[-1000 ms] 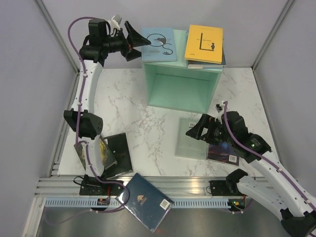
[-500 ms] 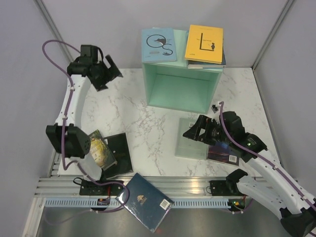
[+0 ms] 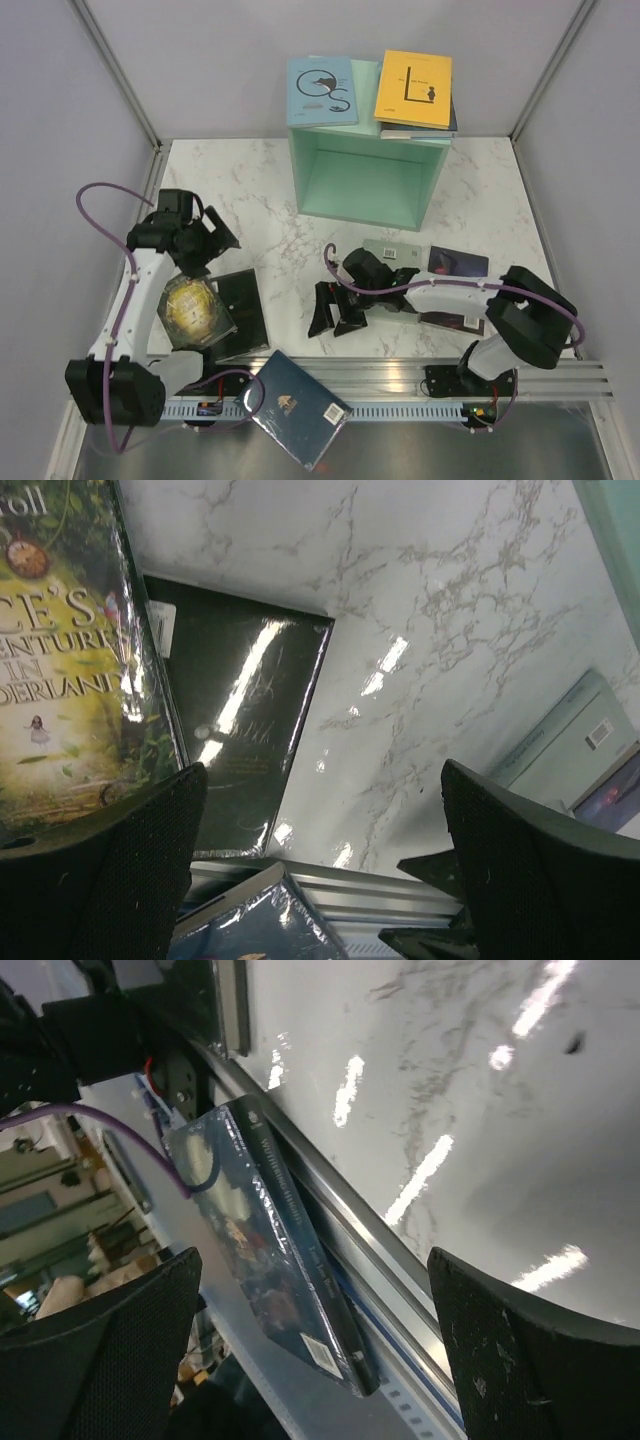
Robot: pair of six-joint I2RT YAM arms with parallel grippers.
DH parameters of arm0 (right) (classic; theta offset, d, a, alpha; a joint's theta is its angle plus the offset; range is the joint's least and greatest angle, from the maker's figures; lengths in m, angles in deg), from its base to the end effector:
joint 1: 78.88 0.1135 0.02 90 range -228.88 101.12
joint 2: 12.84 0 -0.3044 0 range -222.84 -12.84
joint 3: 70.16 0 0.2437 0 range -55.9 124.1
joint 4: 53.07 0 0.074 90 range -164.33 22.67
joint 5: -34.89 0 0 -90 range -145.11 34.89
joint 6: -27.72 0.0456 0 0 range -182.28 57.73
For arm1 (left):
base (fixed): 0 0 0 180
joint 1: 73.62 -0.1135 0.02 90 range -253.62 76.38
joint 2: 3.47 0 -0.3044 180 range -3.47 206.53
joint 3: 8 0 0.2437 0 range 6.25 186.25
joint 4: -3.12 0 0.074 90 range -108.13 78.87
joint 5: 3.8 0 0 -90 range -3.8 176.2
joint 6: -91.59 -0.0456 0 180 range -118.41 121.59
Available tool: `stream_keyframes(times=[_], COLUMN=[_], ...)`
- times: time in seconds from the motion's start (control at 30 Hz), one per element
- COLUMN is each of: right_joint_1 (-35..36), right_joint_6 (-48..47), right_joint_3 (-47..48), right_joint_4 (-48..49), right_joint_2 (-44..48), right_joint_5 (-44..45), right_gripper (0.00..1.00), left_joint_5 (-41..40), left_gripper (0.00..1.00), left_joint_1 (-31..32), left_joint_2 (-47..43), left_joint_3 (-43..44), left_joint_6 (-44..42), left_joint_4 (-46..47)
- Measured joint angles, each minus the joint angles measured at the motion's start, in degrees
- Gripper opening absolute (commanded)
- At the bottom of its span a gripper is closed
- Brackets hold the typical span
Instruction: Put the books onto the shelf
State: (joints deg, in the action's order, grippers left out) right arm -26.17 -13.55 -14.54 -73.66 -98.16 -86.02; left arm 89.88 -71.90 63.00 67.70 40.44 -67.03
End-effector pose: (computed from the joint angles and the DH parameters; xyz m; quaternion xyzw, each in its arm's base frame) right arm 0.1505 0.2363 0.2091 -0.1219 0.9029 0.4121 0.0132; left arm 0.1969 -0.0088 0.3272 -0.3004 0.9197 -0.1161 0.2246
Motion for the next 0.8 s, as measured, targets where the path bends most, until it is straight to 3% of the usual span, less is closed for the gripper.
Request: stream_keyframes(times=[0.1,0.27,0.63,0.8], right_joint_1=[1.5,3.8,6.0,8.6], right_joint_6=[2.8,6.4,18.7,21.6], right_joint_3=[-1.7,-1.1,-3.7,-3.7], right_joint_4=[9.7,23.7,53.9,60.4], right_joint_2=[-5.2,-14.4,-27.8,-30.1], right_joint_5=[-4.5,-10.8,-18.6,-19.0], right_gripper=[0.97,0.97,0.93,0.93], left_joint_5=[1.2,3.1,4.2,4.3], left_gripper=[1.00,1.00,1.00,1.00], left_joint_1=[0.4,0.4,0.4,0.4], left_joint_2=[-6.9,-9.0,-9.4,-9.4], left_joint_3=[-5.7,-11.4,-11.7,-11.7], left_joint_6=[0.6,1.1,1.0,1.0], left_joint_4=[-0.2,-0.4,0.0,0.3])
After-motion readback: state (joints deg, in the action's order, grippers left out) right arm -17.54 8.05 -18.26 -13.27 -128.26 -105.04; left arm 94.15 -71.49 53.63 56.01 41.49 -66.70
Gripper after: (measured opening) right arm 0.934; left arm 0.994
